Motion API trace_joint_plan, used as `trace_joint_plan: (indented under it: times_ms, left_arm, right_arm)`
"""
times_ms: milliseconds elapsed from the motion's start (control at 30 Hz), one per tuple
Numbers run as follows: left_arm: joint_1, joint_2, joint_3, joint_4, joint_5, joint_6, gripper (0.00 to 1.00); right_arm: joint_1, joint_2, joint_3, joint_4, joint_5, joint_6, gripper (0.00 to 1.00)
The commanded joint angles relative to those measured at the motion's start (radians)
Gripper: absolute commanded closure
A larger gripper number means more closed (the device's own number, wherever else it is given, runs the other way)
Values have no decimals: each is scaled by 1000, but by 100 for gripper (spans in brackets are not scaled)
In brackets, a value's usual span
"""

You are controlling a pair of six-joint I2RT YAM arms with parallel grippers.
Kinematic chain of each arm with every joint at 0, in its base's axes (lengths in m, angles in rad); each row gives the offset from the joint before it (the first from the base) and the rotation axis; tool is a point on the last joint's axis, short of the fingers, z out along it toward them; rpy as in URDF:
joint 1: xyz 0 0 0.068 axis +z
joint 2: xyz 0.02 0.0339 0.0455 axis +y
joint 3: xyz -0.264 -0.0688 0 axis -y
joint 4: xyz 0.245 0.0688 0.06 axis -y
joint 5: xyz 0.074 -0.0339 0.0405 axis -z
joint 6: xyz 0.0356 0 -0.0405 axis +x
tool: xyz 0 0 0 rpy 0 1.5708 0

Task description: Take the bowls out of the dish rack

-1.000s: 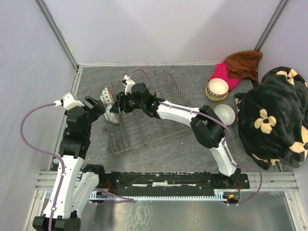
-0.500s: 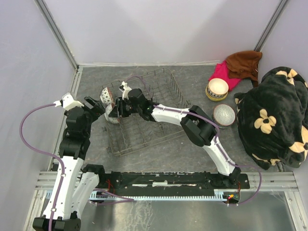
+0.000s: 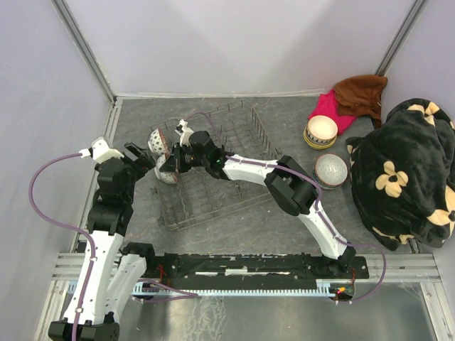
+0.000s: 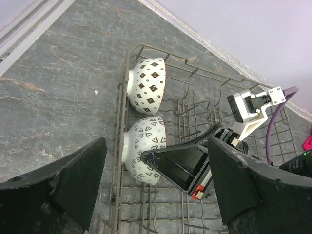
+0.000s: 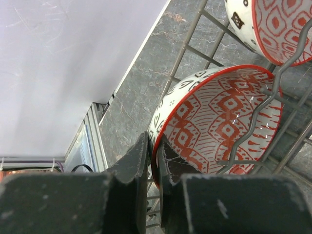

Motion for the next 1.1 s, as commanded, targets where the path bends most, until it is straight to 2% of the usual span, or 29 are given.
trace_joint_plan:
  times_ms: [0,133,1067]
  left_arm:
    - [-1,-15,-1,-1,-18,-5,10]
    - [-1,-15,2,-4,-24,-4,10]
    - [-1,-22,27,-21,-51,7,10]
  right_arm:
    - [4,-15,37,55,-2,-4,93]
    - [4,-32,34,63,-2,-10,98]
    - [4,-270,-41,115,61,-106,99]
